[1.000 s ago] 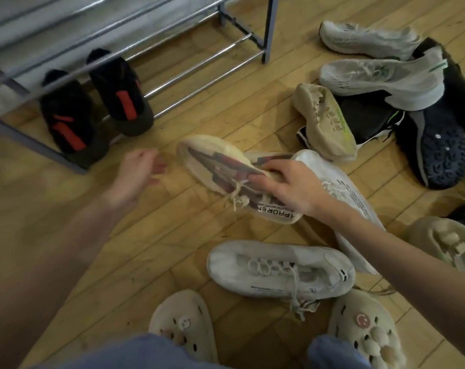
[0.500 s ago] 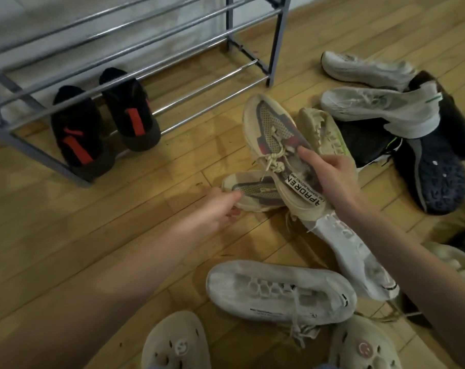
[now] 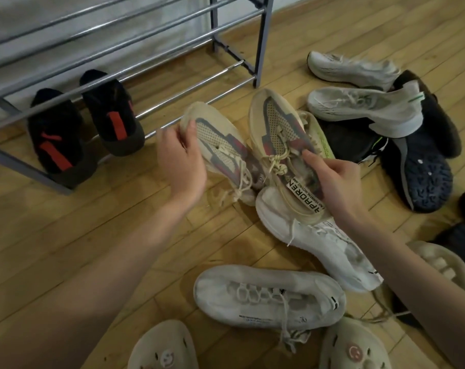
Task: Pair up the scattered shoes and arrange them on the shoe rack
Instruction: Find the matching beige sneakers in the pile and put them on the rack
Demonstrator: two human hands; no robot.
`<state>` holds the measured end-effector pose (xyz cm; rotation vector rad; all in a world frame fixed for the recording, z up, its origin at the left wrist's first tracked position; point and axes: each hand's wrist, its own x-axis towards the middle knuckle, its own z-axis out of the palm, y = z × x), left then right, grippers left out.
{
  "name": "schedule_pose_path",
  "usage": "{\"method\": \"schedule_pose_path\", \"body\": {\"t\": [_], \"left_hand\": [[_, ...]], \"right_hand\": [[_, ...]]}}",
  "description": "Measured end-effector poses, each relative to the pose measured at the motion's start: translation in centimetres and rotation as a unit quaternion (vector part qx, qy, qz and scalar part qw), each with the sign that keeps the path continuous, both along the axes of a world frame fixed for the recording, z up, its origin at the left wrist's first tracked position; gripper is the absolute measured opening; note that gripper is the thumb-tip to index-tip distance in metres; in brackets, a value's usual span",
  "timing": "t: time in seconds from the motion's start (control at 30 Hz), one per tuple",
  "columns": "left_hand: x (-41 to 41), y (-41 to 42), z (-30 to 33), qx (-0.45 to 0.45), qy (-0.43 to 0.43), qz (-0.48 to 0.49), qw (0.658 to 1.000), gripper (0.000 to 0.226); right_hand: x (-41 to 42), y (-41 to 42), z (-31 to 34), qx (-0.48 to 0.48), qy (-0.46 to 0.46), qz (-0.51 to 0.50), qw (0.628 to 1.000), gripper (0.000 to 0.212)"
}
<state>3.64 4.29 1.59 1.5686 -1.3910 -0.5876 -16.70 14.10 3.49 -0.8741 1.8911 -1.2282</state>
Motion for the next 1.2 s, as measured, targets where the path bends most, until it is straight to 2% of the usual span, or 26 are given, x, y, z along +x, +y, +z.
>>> {"method": "schedule_pose_path", "body": {"t": [0.13,0.23,0.27,0.37,0.5,0.57,0.63,0.73,0.8,0.87,0.97,1.0,1.03,1.07,1.13,1.17,1.2], "left_hand": [[2.3,-1.5,1.3,-0.039,-0.055,-0.026,0.997,0.026],[3.9,-3.0,1.9,-0.046,-0.065,-0.001,0.997,0.028],[4.4,-3.8,2.2,-0.041,-0.067,0.019,0.997,0.03],[5.4,-5.8,2.7,0.014,-0.064,0.036,0.997,0.037],[5.2,-5.8,0.6,0.139,-0.043,-0.1,0.984,0.038],[4.6,-5.1,-0.7,0.207,-0.052,-0.155,0.965,0.03],[4.3,-4.9,-1.7,0.265,-0.022,-0.159,0.951,0.022],[4.2,-4.2,-2.3,0.327,-0.01,-0.153,0.933,0.038],[4.2,-2.9,-2.6,0.325,-0.022,-0.168,0.93,0.037],[4.5,-1.0,-2.7,0.338,-0.038,-0.155,0.928,0.054],[5.8,1.6,-4.3,0.429,-0.122,-0.146,0.883,0.12],[6.2,2.4,-5.0,0.452,-0.145,-0.163,0.865,0.132],[6.5,3.0,-5.8,0.464,-0.161,-0.186,0.851,0.131],[6.7,3.4,-6.4,0.466,-0.171,-0.211,0.842,0.118],[6.6,4.0,-6.4,0.446,-0.169,-0.235,0.847,0.081],[6.6,4.1,-6.4,0.442,-0.153,-0.231,0.853,0.07],[6.5,4.1,-6.3,0.445,-0.132,-0.22,0.858,0.068]], "right_hand": [[0.7,-0.2,-0.5,0.014,-0.026,-0.012,0.999,0.031],[1.5,-0.8,-0.8,0.022,-0.034,-0.03,0.999,0.062],[1.7,-1.0,-0.9,0.022,-0.033,-0.027,0.999,0.064],[1.9,-1.4,-0.9,0.023,-0.042,-0.014,0.999,0.045],[2.6,-1.2,-1.1,0.029,-0.033,0.0,0.999,0.032],[3.0,-1.0,-1.5,0.042,-0.044,0.009,0.998,0.031],[3.2,-0.8,-1.8,0.047,-0.047,0.014,0.998,0.031],[3.2,-0.7,-2.2,0.055,-0.038,0.01,0.998,0.031],[3.2,-0.5,-2.4,0.057,-0.041,0.011,0.997,0.03],[3.2,-0.3,-2.6,0.061,-0.046,0.01,0.997,0.03],[3.4,-0.3,-2.9,0.076,-0.054,0.013,0.996,0.033],[3.6,-0.3,-3.0,0.082,-0.048,0.025,0.995,0.032],[3.7,-0.2,-3.0,0.087,-0.038,0.04,0.995,0.033],[3.8,-0.1,-3.1,0.09,-0.029,0.059,0.994,0.034],[4.0,-0.2,-3.2,0.089,-0.029,0.093,0.991,0.041],[4.1,-0.2,-3.2,0.087,-0.037,0.099,0.991,0.043],[4.0,-0.3,-3.2,0.084,-0.051,0.094,0.991,0.042]]}}
